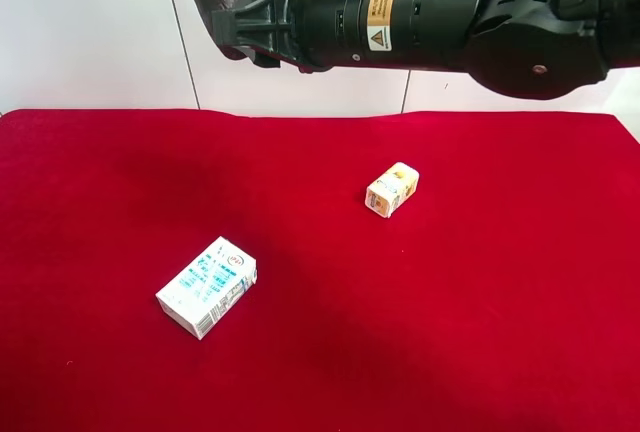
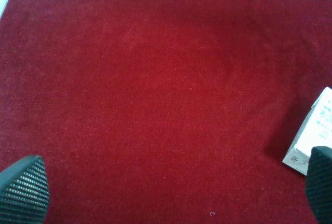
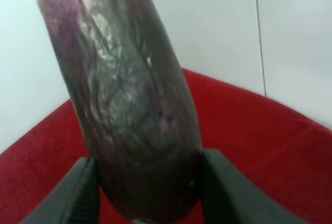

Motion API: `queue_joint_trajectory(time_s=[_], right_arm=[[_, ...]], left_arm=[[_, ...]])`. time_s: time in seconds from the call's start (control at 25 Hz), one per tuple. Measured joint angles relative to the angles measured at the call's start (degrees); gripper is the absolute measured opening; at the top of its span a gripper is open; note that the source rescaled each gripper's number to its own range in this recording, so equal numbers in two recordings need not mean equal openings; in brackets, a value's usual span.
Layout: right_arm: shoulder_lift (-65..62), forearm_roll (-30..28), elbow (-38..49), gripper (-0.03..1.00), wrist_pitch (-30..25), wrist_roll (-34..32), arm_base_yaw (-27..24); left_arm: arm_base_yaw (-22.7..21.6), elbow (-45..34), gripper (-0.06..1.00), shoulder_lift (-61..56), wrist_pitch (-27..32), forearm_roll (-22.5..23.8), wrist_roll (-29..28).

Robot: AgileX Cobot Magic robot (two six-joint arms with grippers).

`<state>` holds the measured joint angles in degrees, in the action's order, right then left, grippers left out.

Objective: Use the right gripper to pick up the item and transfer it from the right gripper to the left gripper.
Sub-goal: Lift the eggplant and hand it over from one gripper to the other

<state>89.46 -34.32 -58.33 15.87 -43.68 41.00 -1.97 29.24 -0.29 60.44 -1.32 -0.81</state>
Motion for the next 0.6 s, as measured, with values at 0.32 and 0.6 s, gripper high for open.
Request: queue_joint_trajectory(time_s=[0.32, 0.6], right_arm=[[0.02, 0.00, 0.00, 0.02, 0.38, 0.00, 0.00], [0.02, 0.00, 0.00, 0.02, 0.55, 0.00, 0.00]], left_arm=[[0.00, 0.00, 1.00, 0.00, 0.00, 0.00, 0.00], [0.00, 2.02, 1.00, 0.46, -1.66, 0.00, 0.05]])
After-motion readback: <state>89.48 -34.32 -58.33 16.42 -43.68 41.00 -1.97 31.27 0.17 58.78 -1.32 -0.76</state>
